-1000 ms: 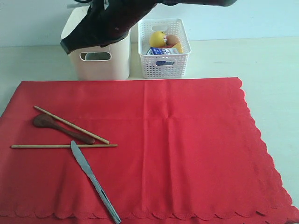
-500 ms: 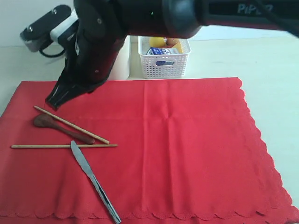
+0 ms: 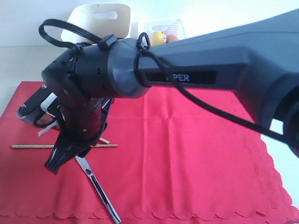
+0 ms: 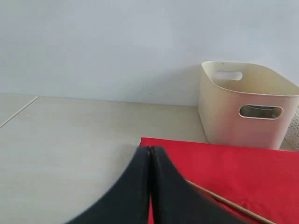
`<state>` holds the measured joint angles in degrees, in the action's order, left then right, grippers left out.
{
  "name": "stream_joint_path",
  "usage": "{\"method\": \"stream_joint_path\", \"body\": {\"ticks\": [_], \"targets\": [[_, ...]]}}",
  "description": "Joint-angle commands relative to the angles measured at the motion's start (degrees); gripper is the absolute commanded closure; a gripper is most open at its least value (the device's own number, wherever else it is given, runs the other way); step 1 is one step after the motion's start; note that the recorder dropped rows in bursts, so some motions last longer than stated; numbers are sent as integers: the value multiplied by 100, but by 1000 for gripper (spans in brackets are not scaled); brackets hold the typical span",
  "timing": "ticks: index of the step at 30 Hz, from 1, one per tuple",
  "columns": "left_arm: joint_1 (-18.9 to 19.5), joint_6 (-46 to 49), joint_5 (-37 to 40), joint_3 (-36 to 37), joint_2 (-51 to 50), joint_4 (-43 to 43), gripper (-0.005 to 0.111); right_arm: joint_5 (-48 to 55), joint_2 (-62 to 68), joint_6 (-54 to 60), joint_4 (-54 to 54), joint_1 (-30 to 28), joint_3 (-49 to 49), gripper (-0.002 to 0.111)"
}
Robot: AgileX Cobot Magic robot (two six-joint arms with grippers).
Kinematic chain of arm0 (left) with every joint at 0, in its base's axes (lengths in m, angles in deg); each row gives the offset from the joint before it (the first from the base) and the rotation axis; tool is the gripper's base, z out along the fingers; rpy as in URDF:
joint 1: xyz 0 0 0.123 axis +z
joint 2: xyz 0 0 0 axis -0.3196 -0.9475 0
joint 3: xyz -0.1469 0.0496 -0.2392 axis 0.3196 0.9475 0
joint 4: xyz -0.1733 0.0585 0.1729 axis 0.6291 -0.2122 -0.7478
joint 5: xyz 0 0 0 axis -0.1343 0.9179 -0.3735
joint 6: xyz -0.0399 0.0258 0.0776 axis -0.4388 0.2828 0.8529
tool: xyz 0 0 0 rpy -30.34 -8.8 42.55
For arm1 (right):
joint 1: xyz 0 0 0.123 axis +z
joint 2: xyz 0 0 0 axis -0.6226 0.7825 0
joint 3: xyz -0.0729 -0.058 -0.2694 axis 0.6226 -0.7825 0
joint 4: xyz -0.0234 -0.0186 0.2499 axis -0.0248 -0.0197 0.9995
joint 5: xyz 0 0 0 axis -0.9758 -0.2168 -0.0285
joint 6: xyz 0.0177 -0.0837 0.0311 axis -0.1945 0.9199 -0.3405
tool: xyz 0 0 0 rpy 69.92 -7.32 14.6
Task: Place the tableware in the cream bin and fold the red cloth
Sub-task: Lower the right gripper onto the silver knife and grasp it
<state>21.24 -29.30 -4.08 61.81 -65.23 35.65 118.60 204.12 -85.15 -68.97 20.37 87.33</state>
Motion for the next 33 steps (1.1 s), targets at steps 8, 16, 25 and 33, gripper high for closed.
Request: {"method": "stream_joint_path", "body": {"ticks": [8, 16, 25, 33], "targets": [[13, 16, -33, -3, 40, 14, 106, -151, 55, 170, 357, 41, -669, 61], [13, 16, -33, -3, 40, 14, 106, -272, 55, 465, 776, 169, -769, 61], [13, 16, -33, -3, 40, 14, 106, -272, 55, 302, 306, 377, -769, 64], [13, 16, -33, -3, 40, 14, 106, -261, 55, 243, 259, 377, -769, 88]]}}
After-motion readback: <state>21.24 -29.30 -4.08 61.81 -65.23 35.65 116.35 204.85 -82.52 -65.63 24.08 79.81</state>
